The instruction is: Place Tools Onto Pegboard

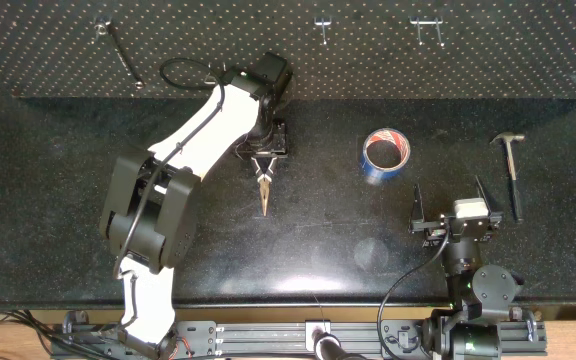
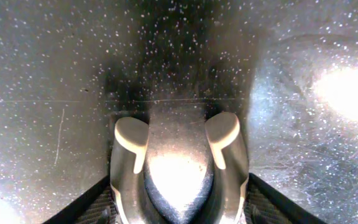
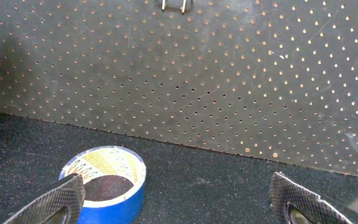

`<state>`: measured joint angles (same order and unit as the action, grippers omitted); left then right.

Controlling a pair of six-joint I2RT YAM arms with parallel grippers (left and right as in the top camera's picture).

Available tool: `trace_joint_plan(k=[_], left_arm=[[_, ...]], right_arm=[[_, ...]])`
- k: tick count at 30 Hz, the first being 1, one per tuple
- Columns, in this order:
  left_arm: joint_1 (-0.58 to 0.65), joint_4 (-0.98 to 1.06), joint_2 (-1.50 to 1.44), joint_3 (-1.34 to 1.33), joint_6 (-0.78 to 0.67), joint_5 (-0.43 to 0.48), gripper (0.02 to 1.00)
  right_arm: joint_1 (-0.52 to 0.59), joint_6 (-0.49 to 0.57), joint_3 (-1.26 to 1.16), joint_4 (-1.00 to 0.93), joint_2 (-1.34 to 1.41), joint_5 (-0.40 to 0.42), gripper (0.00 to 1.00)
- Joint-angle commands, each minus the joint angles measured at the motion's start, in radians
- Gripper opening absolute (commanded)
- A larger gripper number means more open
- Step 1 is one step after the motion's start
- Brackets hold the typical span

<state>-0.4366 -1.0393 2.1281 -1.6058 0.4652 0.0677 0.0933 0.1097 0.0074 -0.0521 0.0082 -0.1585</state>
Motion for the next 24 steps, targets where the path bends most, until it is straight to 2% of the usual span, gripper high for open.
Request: trace_joint_plan(k=[1,3,5,6,10,12,15,16,17,18,19,21,23,24], left_arm=[[-0.003,0.001,0.035,-0.016,0.001,-0.011,0.498],[-0.003,0.001,0.035,-0.016,0.001,-0.011,0.375],[-0.003,0.002,0.035,-0.016,0.002,-0.011,0.115],[-0.003,0.002,0.035,-0.016,0.001,-0.011,0.029],[-0.003,-0.009,0.006,-0.016,0.001,-0.011,0.029],[-0.004,-0.064,-0.112,-0.016,0.002,-0.017,0.027],[-0.051,-0.158,-0.399,-0.016,0.062,-0.235,0.029],[-0.078,-0.129,-0.486,-0.013,0.062,-0.361,0.027],[-0.102,-0.045,-0.561,0.021,0.060,-0.518,0.029],[-0.108,0.212,-0.658,0.161,-0.020,-0.657,0.029],[-0.090,0.577,-0.760,0.359,-0.145,-0.661,0.029],[-0.057,1.204,-0.908,0.690,-0.240,-0.658,0.029],[-0.030,1.588,-0.943,0.883,-0.311,-0.659,0.029],[-0.021,1.636,-0.937,0.918,-0.314,-0.659,0.027]], right_arm=[[0.003,-0.015,-0.003,-0.003,-0.007,0.001,0.972],[0.003,-0.015,-0.003,-0.003,-0.007,0.001,0.972],[0.003,-0.015,-0.003,-0.003,-0.007,0.001,0.972],[0.003,-0.015,-0.003,-0.003,-0.007,0.001,0.972],[0.003,-0.015,-0.003,-0.003,-0.007,0.001,0.972],[0.003,-0.015,-0.003,-0.003,-0.007,0.001,0.972],[0.003,-0.015,-0.003,-0.003,-0.007,0.001,0.972],[0.003,-0.015,-0.003,-0.003,-0.007,0.001,0.972],[0.003,-0.015,-0.003,-0.003,-0.007,0.001,0.972],[0.003,-0.015,-0.003,-0.003,-0.007,0.001,0.972],[0.003,-0.015,-0.003,-0.003,-0.007,0.001,0.974],[0.003,-0.015,-0.003,-0.003,-0.007,0.001,0.972],[0.003,-0.015,-0.003,-0.003,-0.007,0.001,0.972],[0.003,-0.015,-0.003,-0.003,-0.007,0.001,0.972]])
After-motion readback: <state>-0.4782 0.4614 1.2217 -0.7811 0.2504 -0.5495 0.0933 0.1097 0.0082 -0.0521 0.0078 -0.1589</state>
